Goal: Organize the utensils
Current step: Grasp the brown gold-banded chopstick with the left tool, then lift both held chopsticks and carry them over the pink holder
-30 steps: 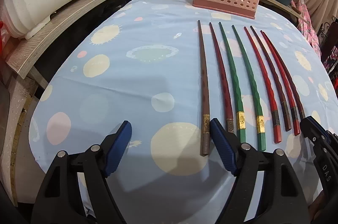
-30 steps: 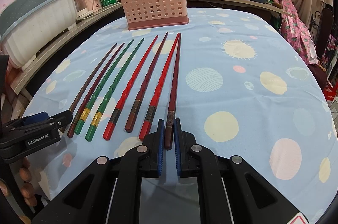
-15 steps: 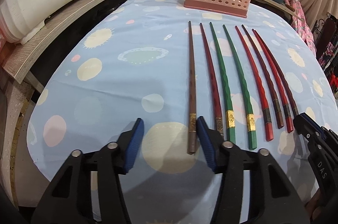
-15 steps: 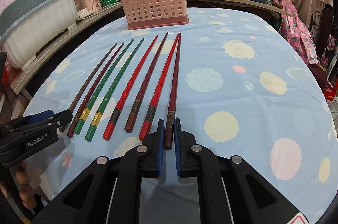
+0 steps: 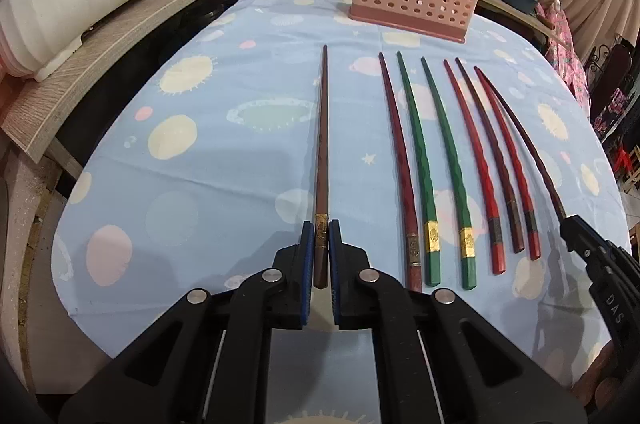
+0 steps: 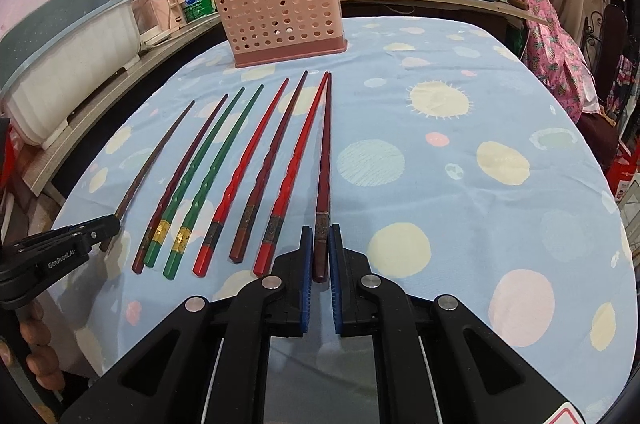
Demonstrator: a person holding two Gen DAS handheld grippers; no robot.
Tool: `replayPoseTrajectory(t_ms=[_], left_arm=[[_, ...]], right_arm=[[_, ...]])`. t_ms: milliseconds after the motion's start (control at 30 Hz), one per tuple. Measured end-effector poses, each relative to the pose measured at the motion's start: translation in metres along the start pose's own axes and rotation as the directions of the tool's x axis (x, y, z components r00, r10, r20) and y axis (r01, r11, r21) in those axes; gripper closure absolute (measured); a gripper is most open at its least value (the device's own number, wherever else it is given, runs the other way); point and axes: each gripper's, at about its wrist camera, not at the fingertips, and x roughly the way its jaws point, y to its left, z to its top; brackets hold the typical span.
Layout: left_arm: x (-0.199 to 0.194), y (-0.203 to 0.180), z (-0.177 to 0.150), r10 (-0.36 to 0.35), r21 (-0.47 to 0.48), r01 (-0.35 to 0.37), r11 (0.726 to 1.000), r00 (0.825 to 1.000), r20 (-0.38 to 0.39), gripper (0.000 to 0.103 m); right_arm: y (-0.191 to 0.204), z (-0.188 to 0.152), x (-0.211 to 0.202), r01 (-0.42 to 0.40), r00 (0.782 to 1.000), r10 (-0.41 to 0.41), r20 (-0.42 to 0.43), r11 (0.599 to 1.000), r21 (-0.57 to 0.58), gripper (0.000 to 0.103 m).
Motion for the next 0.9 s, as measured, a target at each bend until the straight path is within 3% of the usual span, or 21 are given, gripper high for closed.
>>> replayPoseTrajectory(t_ms=[367,667,900], left_arm=[[-0.063,0.001,0.050,-0.008,-0.007,0.009,1.000,0.991,0.131,0.096],[-0.107,0.002,0.124,-0.017,-0.012,0.021,1.000,0.965,0.263,0.096],[-0.128,-0.001,0.188,-0.047,-0.013,0.054,0.998,0.942,0.334,0.096]], right_arm=[[-0.012,0.074,-0.057,-0.024,0.986,0.018,0.163,0.999,0.032,0.096],[-0.019,0.153,-0.091,-0.025,0.953,0.014,0.303,0.999,0.031,0.096],[-0.027,0.210,-0.099,-0.104,0.929,0.080,0.361,0.993,0.047,0.096]])
